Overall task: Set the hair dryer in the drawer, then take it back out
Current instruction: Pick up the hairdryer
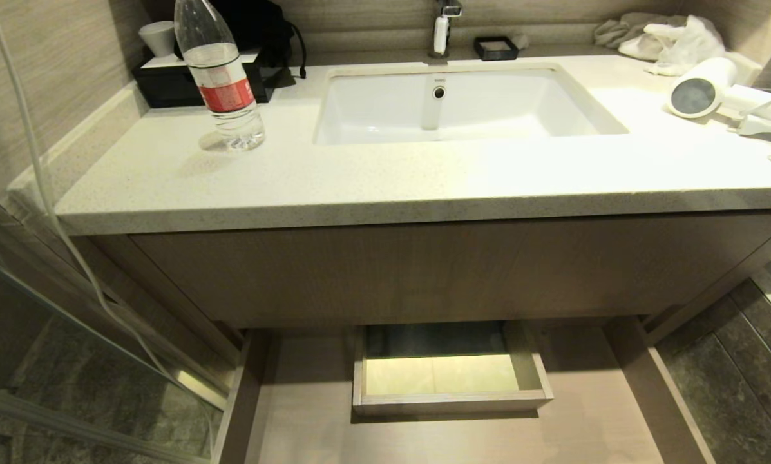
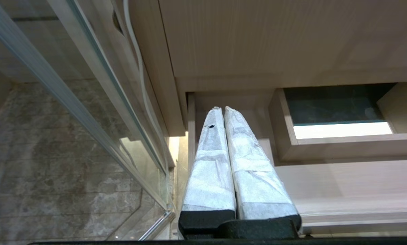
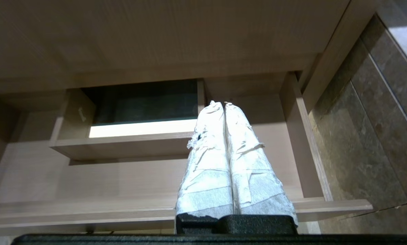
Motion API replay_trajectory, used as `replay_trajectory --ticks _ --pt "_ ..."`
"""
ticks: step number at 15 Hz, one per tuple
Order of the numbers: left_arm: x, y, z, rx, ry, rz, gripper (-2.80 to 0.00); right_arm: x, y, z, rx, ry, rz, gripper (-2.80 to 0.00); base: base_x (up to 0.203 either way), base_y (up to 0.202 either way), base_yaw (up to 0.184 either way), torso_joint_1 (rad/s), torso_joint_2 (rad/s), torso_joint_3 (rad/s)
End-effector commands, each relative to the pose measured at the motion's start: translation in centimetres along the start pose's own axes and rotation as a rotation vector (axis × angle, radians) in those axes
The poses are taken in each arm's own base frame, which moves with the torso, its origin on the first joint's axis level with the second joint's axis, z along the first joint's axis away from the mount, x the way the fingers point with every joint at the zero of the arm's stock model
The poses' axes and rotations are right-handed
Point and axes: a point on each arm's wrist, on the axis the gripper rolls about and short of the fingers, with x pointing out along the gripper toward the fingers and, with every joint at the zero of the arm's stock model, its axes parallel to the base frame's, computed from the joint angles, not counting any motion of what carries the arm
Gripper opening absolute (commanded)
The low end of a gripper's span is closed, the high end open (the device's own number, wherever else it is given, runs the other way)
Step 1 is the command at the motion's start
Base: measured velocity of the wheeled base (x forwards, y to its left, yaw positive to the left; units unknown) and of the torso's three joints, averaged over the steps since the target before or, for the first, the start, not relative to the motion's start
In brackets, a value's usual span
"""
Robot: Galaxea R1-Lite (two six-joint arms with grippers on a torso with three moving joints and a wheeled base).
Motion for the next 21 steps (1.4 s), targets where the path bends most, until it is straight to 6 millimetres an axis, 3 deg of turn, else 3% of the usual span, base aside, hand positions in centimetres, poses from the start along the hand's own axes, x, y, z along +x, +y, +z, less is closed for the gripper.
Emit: replay_trajectory --ticks 1,4,10,21 --pt "0.00 0.00 0.00 0.000 0.000 0.000 -2.80 0.01 0.00 0.00 0.000 0.001 -0.001 -2.80 0.000 0.000 0.000 0.168 -0.50 -0.334" --pt "0.00 0.00 -0.01 0.000 0.000 0.000 -2.80 0.01 0.00 0.00 0.000 0.001 -0.002 -2.80 0.000 -0.001 0.030 0.180 -0.51 -0.340" --pt "0.00 0.00 -0.02 0.000 0.001 0.000 -2.80 0.01 0.00 0.00 0.000 0.001 -0.002 -2.80 0.003 -0.008 0.159 0.209 -0.53 -0.325" --pt "0.00 0.00 -0.02 0.000 0.001 0.000 -2.80 0.01 0.00 0.00 0.002 0.001 0.000 -2.80 0.006 0.000 0.013 0.020 -0.04 -0.027"
